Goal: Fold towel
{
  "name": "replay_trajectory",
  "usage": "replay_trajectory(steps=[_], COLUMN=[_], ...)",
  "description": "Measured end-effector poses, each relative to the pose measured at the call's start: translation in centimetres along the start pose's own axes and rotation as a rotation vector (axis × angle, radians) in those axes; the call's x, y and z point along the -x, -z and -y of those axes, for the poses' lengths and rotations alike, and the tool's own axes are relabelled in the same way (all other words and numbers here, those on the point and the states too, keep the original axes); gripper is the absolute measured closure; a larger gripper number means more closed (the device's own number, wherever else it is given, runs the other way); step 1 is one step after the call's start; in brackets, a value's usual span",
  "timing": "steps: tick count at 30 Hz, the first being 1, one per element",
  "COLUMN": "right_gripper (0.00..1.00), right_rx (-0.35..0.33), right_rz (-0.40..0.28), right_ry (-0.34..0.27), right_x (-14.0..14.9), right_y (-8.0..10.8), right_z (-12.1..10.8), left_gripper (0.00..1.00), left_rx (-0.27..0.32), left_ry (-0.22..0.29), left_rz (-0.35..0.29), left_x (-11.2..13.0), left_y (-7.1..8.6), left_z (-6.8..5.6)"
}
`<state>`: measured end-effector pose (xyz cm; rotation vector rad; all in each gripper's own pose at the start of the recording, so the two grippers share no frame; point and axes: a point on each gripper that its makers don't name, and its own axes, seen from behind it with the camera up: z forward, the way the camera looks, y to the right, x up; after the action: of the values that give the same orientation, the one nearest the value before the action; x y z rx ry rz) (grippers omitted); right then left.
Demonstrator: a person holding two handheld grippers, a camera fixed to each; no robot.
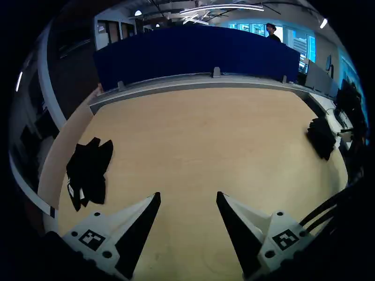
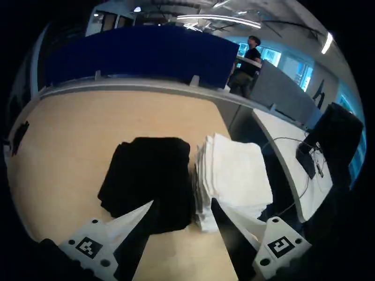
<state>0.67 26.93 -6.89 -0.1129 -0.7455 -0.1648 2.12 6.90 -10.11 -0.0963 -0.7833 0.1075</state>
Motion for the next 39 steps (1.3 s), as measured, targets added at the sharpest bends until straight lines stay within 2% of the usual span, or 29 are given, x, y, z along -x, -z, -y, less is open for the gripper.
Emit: replay_trajectory(steps=[7,15,21,26,35,39], right_gripper=[0.15,0.14,0.08,0.04,0.01,0.01], right_rx=[-0.013,-0.033,-0.048,-0.070,-0.113,-0.110], right_rz=[-0.174,-0.367,-0.425,-0.458,-0.524,-0.551], right_ry=[-0.058,-0.131,-0.132,-0.119,-0.115,-0.119], right_x=[-5.6,-11.4,-13.4,-14.8,-17.4,-18.4], right_y=[2.1,5.3,6.6,7.5,9.6,10.3], right_z=[2.3,4.6,6.7,9.2,14.1,15.8], left_gripper=[0.12,0.12,0.12,0.12,0.12,0.12], left_rx=[0.003,0.011,0.013,0.014,0.022,0.022], left_ry=[0.009,0.012,0.011,0.027,0.050,0.052], left_rz=[-0.012,-0.030,-0.060,-0.108,-0.235,-0.301], left_x=[-0.4,-1.2,-2.1,-3.7,-7.3,-9.0], left_y=[-0.2,-0.6,-0.9,-1.1,-0.9,-0.6], left_z=[0.1,0.0,0.1,0.3,0.5,0.7])
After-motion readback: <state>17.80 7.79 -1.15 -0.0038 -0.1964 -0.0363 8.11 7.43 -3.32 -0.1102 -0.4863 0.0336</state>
